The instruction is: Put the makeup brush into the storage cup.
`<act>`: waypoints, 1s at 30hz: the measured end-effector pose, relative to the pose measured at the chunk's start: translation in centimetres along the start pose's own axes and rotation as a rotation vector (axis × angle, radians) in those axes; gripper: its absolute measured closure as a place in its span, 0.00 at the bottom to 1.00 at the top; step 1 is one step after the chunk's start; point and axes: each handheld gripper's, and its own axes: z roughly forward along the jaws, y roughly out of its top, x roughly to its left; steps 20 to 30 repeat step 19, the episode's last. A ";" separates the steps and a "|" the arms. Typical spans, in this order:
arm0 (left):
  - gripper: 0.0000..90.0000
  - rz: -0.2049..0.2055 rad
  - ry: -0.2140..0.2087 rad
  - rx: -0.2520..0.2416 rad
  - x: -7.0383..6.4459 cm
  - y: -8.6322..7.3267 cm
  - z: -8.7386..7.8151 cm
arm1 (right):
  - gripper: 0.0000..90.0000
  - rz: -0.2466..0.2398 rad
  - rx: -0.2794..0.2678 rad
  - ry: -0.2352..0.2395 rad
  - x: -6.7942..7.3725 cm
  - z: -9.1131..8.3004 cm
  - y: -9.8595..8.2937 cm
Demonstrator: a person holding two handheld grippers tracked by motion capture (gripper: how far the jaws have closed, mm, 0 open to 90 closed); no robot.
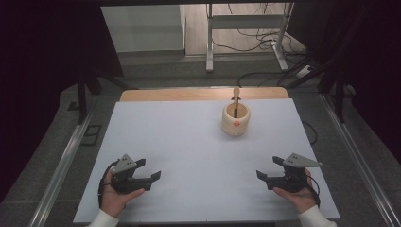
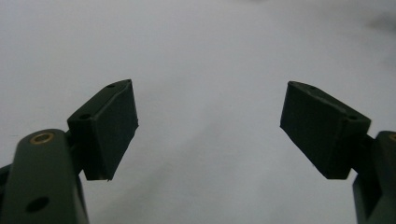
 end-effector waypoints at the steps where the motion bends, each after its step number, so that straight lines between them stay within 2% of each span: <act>1: 0.22 0.002 0.000 0.000 0.0 0.0 0.0 | 0.12 -0.006 0.007 0.004 0.1 0.2 0.0; 30: 0.21 0.004 0.001 -0.001 -0.1 0.0 0.0 | 0.13 -0.023 0.015 0.007 0.3 0.4 0.1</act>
